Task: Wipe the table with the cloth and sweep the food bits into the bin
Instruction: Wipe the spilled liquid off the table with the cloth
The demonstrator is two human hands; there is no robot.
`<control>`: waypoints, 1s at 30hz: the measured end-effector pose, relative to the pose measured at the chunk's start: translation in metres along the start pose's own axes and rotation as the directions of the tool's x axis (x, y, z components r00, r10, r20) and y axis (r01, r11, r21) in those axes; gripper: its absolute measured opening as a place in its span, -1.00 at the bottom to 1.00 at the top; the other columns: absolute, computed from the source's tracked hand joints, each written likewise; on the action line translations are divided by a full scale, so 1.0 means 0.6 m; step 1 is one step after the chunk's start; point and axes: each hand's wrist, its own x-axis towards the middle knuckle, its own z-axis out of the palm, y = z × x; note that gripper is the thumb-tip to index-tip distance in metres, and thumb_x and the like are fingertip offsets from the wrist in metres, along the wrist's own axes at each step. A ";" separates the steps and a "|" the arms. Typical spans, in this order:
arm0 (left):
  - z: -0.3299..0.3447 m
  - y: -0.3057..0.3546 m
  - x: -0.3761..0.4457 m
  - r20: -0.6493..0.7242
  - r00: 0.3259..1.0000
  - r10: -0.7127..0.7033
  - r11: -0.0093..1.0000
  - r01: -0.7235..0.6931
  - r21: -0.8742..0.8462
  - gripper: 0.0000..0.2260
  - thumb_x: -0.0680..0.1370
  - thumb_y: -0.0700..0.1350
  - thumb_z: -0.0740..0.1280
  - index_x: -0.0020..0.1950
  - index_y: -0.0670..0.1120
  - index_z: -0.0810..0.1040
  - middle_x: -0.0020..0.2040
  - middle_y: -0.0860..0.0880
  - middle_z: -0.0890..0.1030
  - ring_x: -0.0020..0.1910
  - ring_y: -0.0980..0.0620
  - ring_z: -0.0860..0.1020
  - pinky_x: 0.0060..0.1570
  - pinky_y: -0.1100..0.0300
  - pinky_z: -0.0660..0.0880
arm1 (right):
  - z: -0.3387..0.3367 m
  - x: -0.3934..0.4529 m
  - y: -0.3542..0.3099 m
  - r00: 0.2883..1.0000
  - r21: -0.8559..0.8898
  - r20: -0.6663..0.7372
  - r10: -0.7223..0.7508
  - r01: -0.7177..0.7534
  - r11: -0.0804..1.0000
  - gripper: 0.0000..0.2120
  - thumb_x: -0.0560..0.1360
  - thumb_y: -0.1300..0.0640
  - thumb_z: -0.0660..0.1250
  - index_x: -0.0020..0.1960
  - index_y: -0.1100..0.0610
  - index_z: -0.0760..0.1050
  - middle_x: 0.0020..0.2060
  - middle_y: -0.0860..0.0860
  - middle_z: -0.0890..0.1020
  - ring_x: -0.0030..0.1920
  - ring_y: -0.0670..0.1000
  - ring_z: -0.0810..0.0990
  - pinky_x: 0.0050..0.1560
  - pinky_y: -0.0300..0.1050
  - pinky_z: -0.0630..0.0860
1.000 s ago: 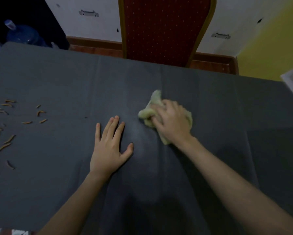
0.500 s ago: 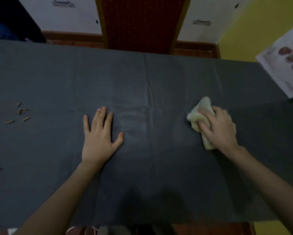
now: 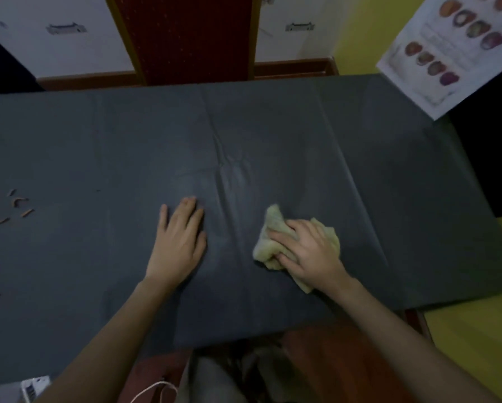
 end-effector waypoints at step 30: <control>0.010 -0.009 -0.146 -0.078 0.972 -0.223 0.973 0.218 -0.071 -0.60 0.58 -0.03 0.16 0.32 -0.20 0.48 0.40 -0.16 0.44 0.42 -0.08 0.34 0.49 -0.03 0.08 | -0.018 0.000 -0.004 0.997 -0.035 -0.017 0.071 -0.072 0.997 -0.59 0.54 -0.06 0.11 0.33 -0.02 0.47 0.09 0.09 0.51 0.01 0.14 0.48 -0.04 0.03 0.40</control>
